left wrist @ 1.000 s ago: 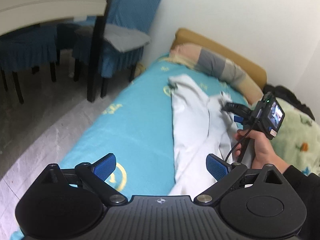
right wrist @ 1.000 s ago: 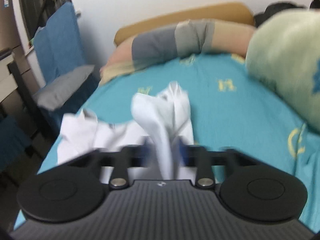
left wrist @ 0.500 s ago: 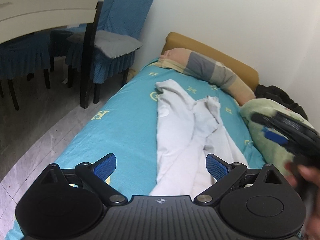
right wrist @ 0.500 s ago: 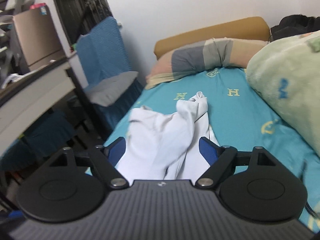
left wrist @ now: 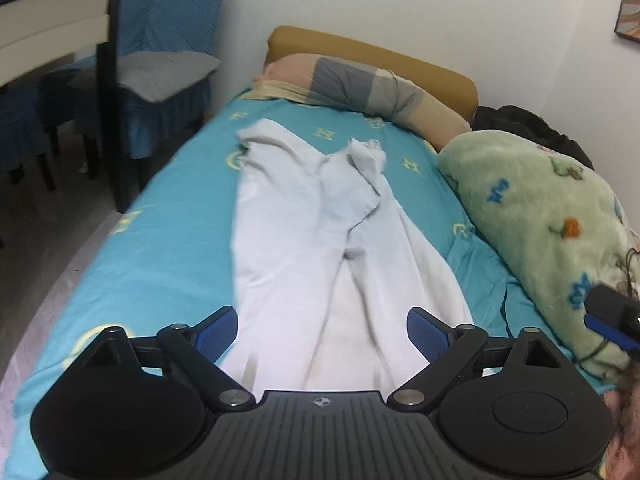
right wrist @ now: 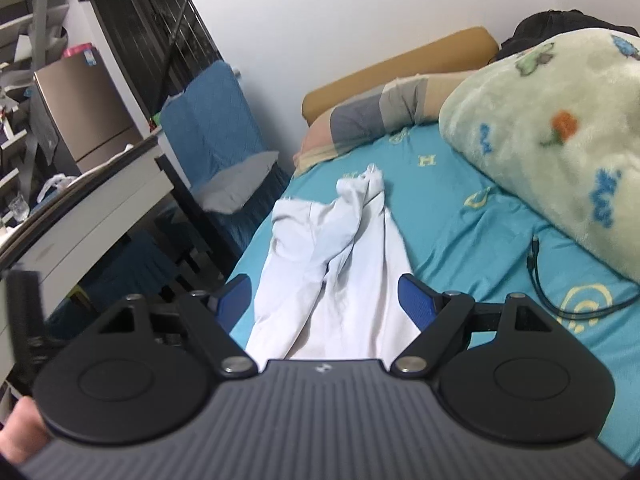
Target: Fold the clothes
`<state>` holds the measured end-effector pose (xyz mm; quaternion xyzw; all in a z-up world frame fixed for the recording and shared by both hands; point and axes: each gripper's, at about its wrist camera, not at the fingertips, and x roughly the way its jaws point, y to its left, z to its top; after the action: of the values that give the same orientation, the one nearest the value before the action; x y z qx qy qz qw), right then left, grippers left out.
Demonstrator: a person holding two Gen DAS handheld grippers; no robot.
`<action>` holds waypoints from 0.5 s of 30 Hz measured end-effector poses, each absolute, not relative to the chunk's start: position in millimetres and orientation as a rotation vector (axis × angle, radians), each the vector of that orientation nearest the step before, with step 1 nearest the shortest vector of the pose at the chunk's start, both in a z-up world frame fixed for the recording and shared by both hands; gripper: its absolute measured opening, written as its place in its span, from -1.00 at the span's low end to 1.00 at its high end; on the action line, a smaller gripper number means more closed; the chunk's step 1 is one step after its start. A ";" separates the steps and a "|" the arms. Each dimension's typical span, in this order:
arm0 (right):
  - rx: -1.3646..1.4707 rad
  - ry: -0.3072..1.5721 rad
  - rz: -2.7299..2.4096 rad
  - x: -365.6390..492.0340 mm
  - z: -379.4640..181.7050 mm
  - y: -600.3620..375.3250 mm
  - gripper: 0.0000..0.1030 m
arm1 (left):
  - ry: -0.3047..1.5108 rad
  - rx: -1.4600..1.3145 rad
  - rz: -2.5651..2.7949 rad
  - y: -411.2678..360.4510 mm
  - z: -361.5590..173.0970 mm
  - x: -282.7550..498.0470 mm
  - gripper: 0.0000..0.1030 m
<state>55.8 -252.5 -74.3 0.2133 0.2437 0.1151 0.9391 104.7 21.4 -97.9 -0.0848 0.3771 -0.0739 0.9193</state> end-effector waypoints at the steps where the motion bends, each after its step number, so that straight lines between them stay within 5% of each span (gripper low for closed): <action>1: 0.448 0.497 0.234 58.7 -78.8 -257.0 0.59 | 0.768 -0.186 -0.146 17.3 -103.4 117.9 0.77; 5: 0.484 0.513 0.218 71.9 -97.7 -275.1 0.59 | 0.765 -0.244 -0.159 2.7 -128.4 177.4 0.68; 7: 0.502 0.525 0.203 80.7 -106.3 -284.5 0.59 | 0.778 -0.341 -0.161 4.8 -143.8 207.9 0.39; 15: 0.627 0.543 0.158 117.4 -135.5 -315.3 0.59 | 0.775 -0.370 -0.099 -8.3 -187.1 294.9 0.38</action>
<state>117.4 -315.3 -135.5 0.3041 0.2634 0.0769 0.9123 294.9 -8.3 -187.1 -0.1792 0.3754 -0.0478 0.9081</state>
